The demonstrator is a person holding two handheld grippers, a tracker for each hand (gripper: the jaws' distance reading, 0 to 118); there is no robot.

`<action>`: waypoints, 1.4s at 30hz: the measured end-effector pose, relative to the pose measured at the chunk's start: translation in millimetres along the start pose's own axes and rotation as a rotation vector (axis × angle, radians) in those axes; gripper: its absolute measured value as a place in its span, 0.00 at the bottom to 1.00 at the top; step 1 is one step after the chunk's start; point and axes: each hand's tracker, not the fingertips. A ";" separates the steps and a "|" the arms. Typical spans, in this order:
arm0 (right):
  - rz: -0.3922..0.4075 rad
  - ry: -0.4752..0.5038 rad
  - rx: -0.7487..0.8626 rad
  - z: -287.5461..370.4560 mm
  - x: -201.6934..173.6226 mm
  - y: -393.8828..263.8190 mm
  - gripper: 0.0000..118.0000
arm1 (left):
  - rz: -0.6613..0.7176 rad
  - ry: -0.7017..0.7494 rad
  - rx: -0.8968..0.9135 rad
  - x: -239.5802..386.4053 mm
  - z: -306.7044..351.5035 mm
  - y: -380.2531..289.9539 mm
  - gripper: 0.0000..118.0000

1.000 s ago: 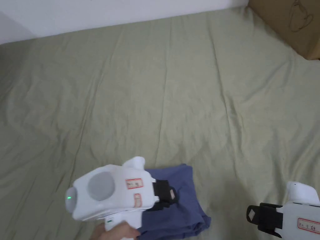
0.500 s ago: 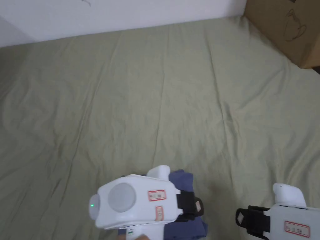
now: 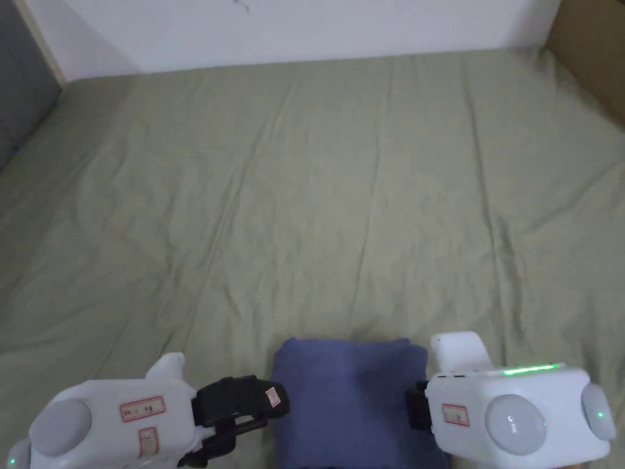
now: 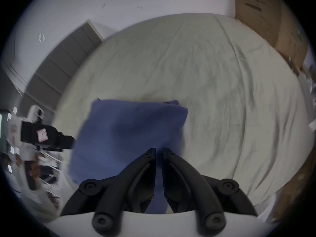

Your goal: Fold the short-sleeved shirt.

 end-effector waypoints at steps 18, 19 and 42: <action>-0.143 0.060 -0.132 -5.3 4.1 -8.3 0.07 | 0.005 -0.264 -0.183 -24.5 -71.3 21.2 0.28; -0.149 0.060 -0.130 -4.4 3.5 -7.6 0.07 | 0.005 -0.282 -0.190 -27.2 -67.2 24.0 0.28; 0.039 0.088 -0.038 -7.3 -64.2 0.6 0.07 | -0.225 0.768 0.073 -181.7 228.1 214.4 0.34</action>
